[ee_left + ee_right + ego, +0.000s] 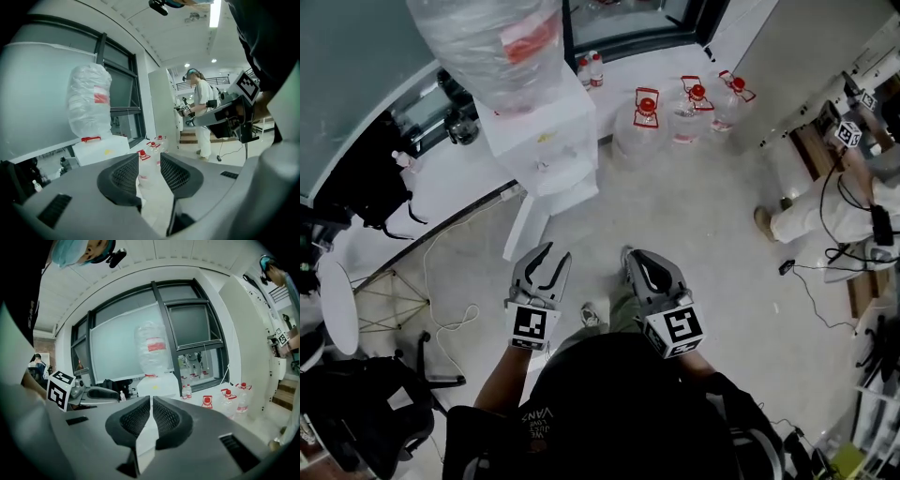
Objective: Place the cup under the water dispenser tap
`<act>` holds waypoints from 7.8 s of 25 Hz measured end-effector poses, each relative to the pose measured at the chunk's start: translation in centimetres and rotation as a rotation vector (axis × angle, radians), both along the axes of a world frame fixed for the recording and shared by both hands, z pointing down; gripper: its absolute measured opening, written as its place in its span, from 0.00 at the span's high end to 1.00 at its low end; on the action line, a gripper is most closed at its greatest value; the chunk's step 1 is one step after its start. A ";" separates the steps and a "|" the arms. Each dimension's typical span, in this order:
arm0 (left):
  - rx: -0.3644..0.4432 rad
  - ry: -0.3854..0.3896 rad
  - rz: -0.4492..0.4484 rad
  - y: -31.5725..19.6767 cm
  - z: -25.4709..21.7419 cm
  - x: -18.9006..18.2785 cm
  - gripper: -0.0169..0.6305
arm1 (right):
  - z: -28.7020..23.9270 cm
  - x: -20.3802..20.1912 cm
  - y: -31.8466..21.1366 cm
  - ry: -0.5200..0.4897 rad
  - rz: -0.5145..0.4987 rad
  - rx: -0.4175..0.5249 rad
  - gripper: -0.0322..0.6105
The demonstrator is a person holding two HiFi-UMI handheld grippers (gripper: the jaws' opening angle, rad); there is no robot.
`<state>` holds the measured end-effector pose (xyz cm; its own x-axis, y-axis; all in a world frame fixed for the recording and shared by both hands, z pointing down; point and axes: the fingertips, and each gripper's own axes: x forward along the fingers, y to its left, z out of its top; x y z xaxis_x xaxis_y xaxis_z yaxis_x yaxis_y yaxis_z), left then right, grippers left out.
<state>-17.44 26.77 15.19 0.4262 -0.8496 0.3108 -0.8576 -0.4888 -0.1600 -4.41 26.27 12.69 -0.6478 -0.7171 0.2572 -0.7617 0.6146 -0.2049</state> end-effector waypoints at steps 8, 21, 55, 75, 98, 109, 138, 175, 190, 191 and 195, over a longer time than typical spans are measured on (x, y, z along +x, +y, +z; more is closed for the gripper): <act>-0.094 -0.016 -0.026 -7.0 7.2 1.6 0.74 | 3.9 0.8 -7.0 0.016 -0.061 -0.003 0.88; -0.213 -0.135 0.001 -16.2 24.4 2.4 0.72 | 15.7 1.6 -15.7 -0.057 -0.075 -0.064 0.88; -0.429 -0.413 -0.190 -37.6 72.7 -2.1 0.69 | 52.8 5.8 -29.0 -0.003 -0.114 -0.282 0.88; -0.656 -0.804 -0.131 -43.4 82.6 -8.6 0.71 | 61.2 8.2 -30.8 0.008 -0.099 -0.351 0.88; -0.767 -0.677 0.040 -30.0 73.4 -0.5 0.89 | 49.6 8.7 -23.4 -0.021 0.050 -0.353 0.88; -0.699 -0.616 0.217 -22.6 57.2 4.0 0.89 | 35.8 5.1 -19.5 -0.076 0.053 -0.301 0.88; -0.692 -0.685 0.114 -33.6 41.4 0.0 0.89 | 25.0 5.0 -28.9 -0.047 -0.123 -0.230 0.88; -0.227 -0.352 -0.029 -25.0 19.0 1.9 0.92 | 12.8 1.2 -18.4 -0.034 -0.101 -0.104 0.88; -0.018 -0.116 -0.048 -12.4 0.4 1.3 0.94 | 2.1 0.5 -8.8 -0.011 -0.050 0.018 0.88; -0.012 -0.108 -0.049 -11.4 -0.4 1.2 0.94 | 1.5 0.5 -8.0 -0.012 -0.042 0.019 0.88; -0.004 -0.075 -0.055 -7.4 -3.0 1.0 0.94 | -0.7 0.7 -4.9 -0.010 -0.013 0.021 0.88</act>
